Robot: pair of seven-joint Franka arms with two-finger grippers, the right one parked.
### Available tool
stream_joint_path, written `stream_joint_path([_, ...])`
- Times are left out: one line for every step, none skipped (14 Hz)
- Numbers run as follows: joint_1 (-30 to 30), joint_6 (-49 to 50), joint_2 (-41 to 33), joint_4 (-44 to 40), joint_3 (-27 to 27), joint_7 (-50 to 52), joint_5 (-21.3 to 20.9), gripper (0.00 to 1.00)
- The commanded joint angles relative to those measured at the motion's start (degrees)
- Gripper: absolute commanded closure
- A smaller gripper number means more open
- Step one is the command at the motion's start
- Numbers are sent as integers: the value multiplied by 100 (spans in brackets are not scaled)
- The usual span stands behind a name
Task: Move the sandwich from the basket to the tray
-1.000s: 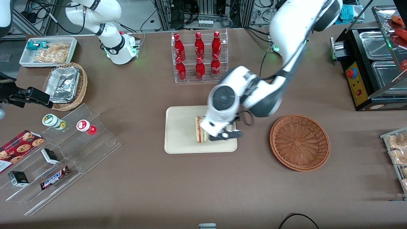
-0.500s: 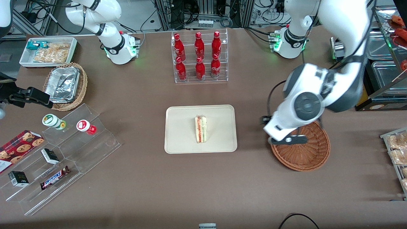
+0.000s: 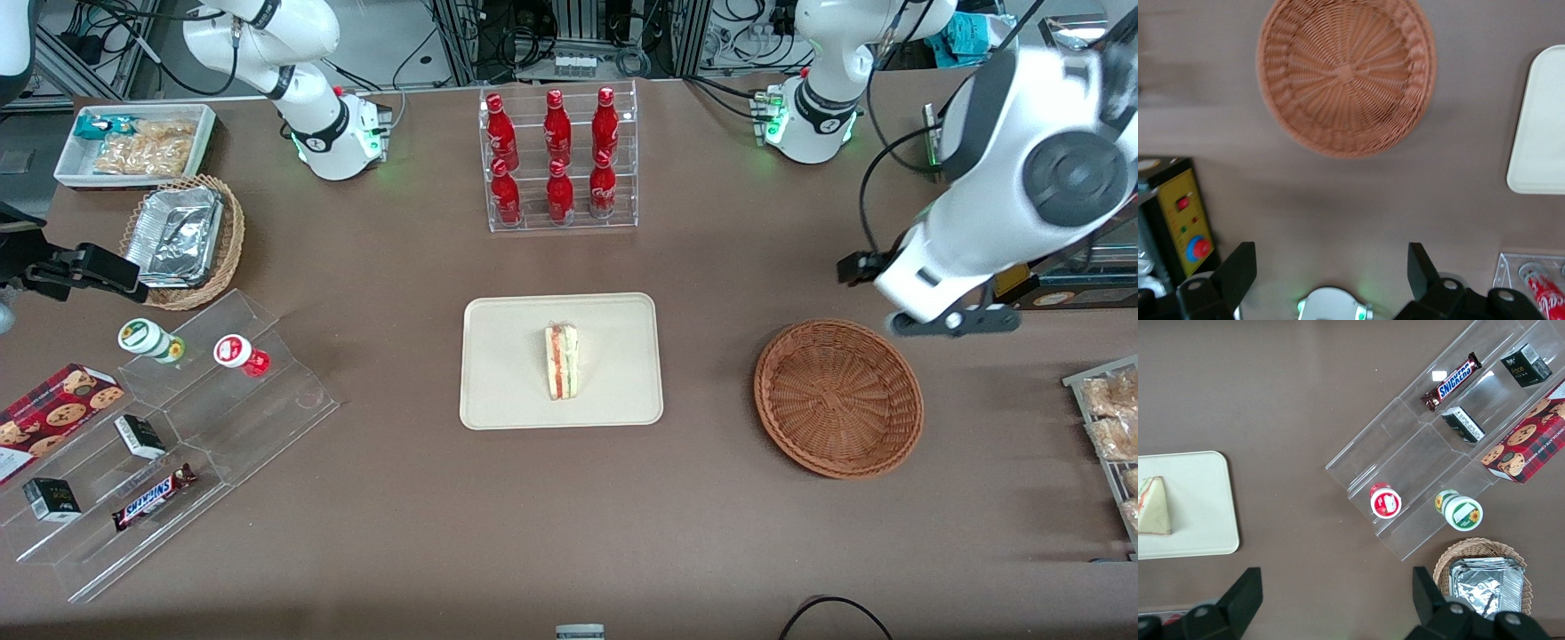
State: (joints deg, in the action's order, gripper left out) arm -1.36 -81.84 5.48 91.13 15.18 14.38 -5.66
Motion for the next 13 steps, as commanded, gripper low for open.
stream_joint_path([-40,265,-267,-103,-49,-85,-75,0])
stream_joint_path([-40,274,-259,-217,-59,-180,-75,0])
stream_joint_path([-40,291,-267,-288,-76,-373,-84,0])
stream_joint_path([-49,335,-267,-358,-155,-566,-75,0])
stream_joint_path([-40,388,-259,-490,-234,-690,-58,0])
stream_joint_path([-40,449,-241,-613,-243,-778,-58,0])
stream_joint_path([-40,502,-241,-666,-243,-796,-58,0])
stream_joint_path([-49,502,-258,-693,-252,-788,-23,0])
stream_joint_path([-49,529,-267,-737,-296,-788,3,0])
stream_joint_path([-49,607,-267,-807,-392,-823,12,0])
stream_joint_path([-49,678,-250,-912,-436,-832,21,0])
stream_joint_path([-57,722,-250,-939,-463,-780,134,0])
stream_joint_path([-49,731,-241,-939,-654,-753,397,0])
